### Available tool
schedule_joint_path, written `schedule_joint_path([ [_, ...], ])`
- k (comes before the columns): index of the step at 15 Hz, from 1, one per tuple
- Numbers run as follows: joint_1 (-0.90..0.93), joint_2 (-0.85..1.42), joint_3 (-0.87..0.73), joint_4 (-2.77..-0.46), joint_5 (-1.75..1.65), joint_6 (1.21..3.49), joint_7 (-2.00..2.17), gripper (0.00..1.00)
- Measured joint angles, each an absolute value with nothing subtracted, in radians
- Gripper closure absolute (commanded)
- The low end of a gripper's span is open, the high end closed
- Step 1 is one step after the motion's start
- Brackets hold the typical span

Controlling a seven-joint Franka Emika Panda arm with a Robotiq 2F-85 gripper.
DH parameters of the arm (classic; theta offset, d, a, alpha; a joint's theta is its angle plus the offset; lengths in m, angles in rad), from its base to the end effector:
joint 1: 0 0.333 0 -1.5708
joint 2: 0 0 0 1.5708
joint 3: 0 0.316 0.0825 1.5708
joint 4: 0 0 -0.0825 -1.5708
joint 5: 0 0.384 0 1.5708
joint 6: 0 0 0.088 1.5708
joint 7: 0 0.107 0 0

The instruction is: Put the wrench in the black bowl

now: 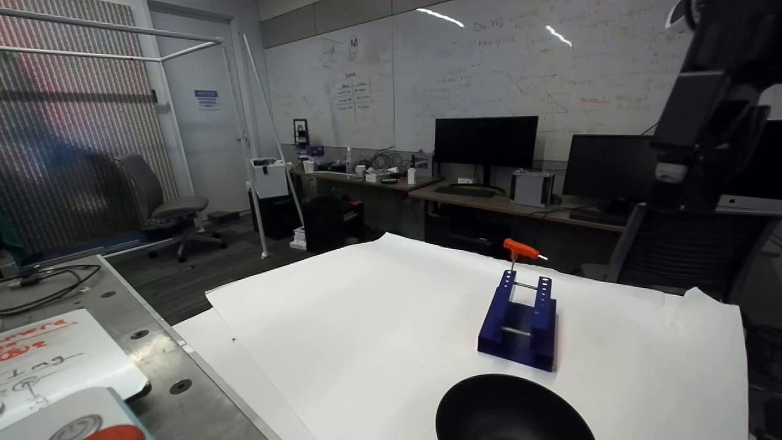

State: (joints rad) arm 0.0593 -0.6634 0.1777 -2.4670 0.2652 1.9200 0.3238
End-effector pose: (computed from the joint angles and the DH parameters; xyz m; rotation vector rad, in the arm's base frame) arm 0.3499 0.1113 0.5248 -2.9567 0.2893 -0.1051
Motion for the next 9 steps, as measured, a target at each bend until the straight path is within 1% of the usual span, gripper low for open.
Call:
schedule_joint_path([
  [3,0.055,-0.619,0.178,-2.442,0.265,1.923,0.324,0.0],
  [9,0.056,-0.621,0.179,-2.44,0.265,1.923,0.324,0.0],
])
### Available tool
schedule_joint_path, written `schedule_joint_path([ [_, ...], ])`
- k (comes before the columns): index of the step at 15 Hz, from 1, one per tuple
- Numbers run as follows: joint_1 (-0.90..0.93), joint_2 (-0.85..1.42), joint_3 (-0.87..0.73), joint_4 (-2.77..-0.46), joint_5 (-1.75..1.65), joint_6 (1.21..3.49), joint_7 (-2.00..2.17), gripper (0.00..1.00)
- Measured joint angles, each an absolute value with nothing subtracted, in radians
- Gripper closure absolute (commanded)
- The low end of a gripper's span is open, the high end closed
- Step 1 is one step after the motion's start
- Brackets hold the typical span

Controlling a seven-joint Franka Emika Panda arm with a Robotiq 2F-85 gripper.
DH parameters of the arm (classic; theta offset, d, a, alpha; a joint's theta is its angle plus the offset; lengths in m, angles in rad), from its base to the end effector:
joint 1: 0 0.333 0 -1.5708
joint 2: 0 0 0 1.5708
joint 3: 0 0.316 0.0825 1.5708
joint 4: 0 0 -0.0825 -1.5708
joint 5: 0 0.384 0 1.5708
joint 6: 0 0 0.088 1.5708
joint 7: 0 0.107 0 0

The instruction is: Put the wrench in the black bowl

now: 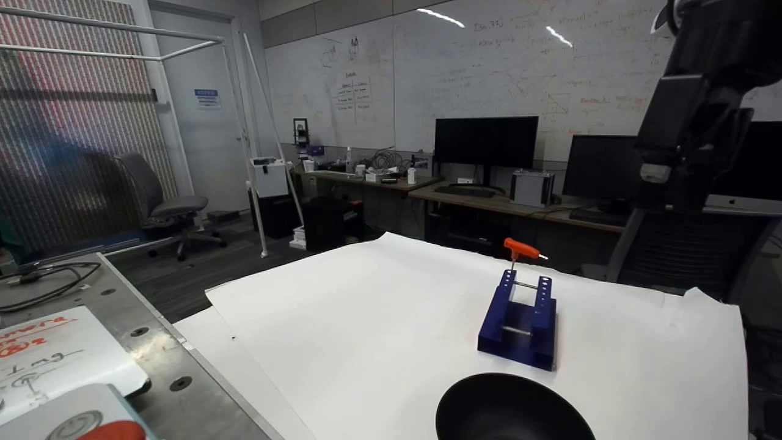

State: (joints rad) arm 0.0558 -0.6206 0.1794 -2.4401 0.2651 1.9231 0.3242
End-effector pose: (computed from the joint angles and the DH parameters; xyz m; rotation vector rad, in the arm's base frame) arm 0.3612 0.1131 0.5227 -2.9563 0.2912 -0.0848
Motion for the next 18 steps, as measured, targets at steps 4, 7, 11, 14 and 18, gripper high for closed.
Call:
schedule_joint_path([
  [4,0.056,-0.621,0.179,-2.44,0.265,1.923,0.324,0.0],
  [7,0.056,-0.617,0.179,-2.443,0.265,1.927,0.326,0.0],
  [11,0.018,-0.563,0.177,-2.407,0.183,1.986,0.349,0.0],
  [14,-0.046,-0.472,0.156,-2.334,0.094,2.002,0.362,0.0],
  [18,-0.094,-0.306,0.081,-2.222,0.061,2.014,0.361,0.0],
])
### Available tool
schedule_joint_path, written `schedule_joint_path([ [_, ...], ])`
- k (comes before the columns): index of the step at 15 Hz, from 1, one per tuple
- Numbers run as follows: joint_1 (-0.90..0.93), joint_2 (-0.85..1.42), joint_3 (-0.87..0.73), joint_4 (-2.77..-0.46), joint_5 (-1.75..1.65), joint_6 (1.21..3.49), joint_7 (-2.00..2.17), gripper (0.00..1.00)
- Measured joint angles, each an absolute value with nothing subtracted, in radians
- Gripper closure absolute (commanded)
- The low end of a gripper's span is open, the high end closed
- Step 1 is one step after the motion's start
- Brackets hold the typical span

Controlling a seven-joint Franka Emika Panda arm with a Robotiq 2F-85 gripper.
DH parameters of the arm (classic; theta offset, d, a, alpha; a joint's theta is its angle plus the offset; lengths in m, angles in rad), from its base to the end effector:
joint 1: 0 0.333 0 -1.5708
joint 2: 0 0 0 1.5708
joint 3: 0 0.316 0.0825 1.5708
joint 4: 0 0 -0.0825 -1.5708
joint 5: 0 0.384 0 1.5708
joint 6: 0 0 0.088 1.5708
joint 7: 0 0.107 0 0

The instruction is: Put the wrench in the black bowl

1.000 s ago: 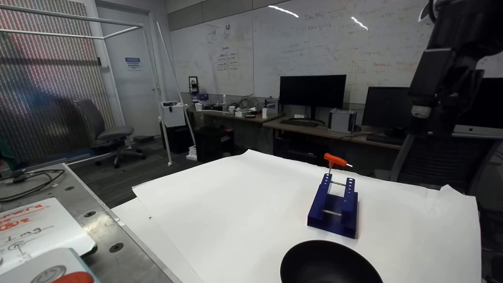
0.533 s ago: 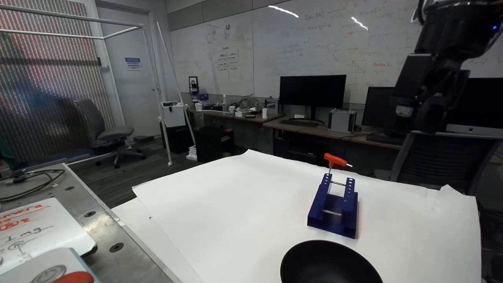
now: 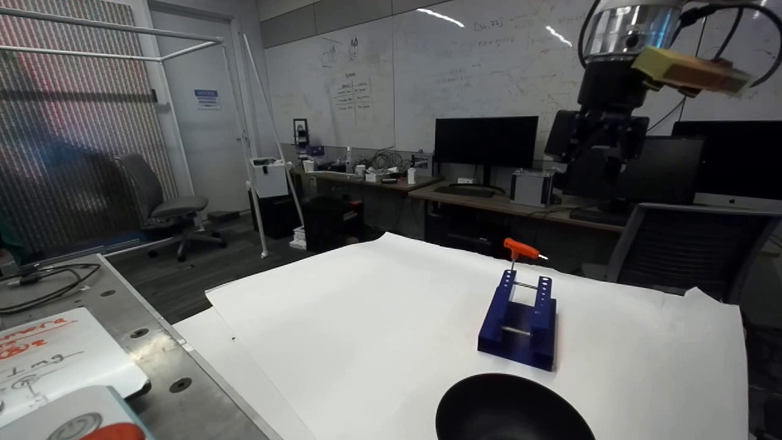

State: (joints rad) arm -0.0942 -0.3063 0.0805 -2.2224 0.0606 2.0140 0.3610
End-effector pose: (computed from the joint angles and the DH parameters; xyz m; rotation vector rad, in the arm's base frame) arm 0.4709 -0.0004 0.5085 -3.0288 0.6149 -0.1397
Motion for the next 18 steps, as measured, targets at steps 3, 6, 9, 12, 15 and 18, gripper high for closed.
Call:
schedule_joint_path([
  [3,-0.097,-0.173,0.028,-2.146,0.063,2.049,0.361,0.0],
  [6,-0.097,-0.054,-0.002,-2.082,0.064,2.082,0.361,0.0],
  [9,-0.097,0.047,-0.021,-2.025,0.064,2.095,0.361,0.0],
  [12,-0.097,0.129,-0.033,-1.978,0.064,2.109,0.361,0.0],
  [15,-0.095,0.191,-0.035,-1.951,0.061,2.145,0.361,0.0],
  [18,-0.091,0.234,-0.036,-1.938,0.061,2.179,0.361,0.0],
])
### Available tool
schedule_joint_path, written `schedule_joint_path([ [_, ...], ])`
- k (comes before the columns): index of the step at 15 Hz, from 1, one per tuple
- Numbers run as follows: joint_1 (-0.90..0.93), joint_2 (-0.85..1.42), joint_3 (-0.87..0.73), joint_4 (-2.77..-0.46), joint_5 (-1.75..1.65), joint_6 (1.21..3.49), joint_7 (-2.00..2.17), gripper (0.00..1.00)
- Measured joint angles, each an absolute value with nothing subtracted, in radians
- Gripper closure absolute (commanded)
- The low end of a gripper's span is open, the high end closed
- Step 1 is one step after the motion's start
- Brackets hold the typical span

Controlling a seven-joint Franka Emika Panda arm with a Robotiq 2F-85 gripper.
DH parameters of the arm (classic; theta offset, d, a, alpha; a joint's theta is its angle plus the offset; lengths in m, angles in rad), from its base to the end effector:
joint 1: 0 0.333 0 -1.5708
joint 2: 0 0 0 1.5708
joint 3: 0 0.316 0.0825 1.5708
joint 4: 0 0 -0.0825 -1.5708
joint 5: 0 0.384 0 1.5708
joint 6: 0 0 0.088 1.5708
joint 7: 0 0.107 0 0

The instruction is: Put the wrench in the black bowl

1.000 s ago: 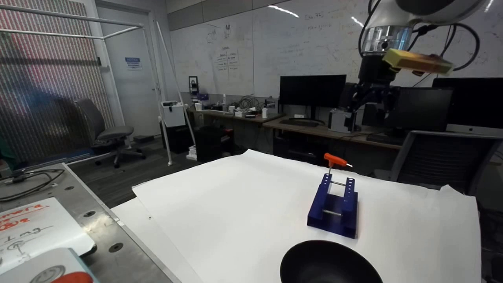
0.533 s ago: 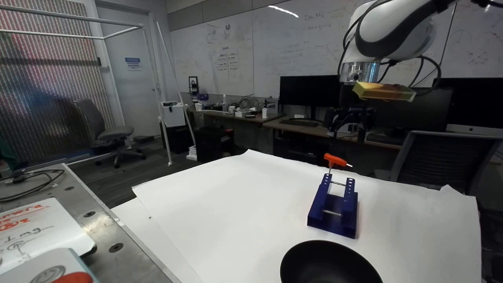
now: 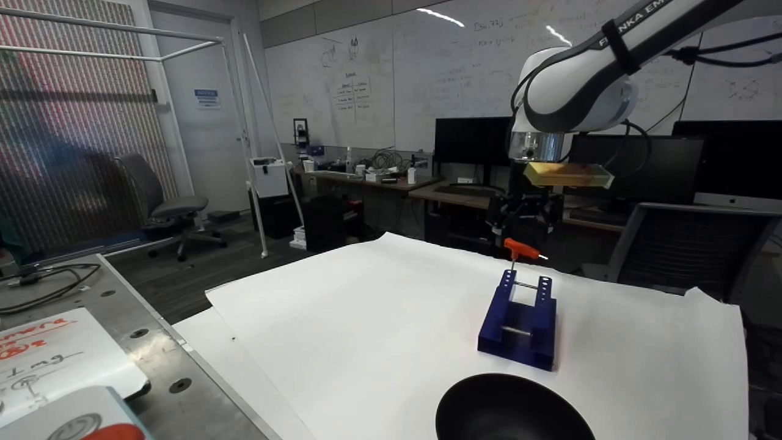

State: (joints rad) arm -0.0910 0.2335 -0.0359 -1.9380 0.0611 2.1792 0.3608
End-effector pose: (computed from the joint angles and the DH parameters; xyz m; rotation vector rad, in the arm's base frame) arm 0.6012 -0.0735 0.3662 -2.9942 0.7988 -0.0047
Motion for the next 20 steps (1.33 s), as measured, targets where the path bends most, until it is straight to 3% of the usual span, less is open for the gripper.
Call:
schedule_joint_path([
  [1,-0.091,0.244,-0.037,-1.935,0.061,2.189,0.361,0.0],
  [2,-0.091,0.253,-0.04,-1.933,0.061,2.196,0.361,0.25],
  [4,-0.091,0.265,-0.046,-1.931,0.061,2.209,0.361,0.34],
  [12,-0.09,0.269,-0.059,-1.93,0.061,2.211,0.361,0.96],
  [13,-0.09,0.269,-0.059,-1.93,0.061,2.211,0.361,0.99],
  [14,-0.089,0.269,-0.059,-1.931,0.061,2.211,0.361,0.95],
  [20,-0.065,0.194,-0.054,-1.937,0.077,2.211,0.371,0.95],
])
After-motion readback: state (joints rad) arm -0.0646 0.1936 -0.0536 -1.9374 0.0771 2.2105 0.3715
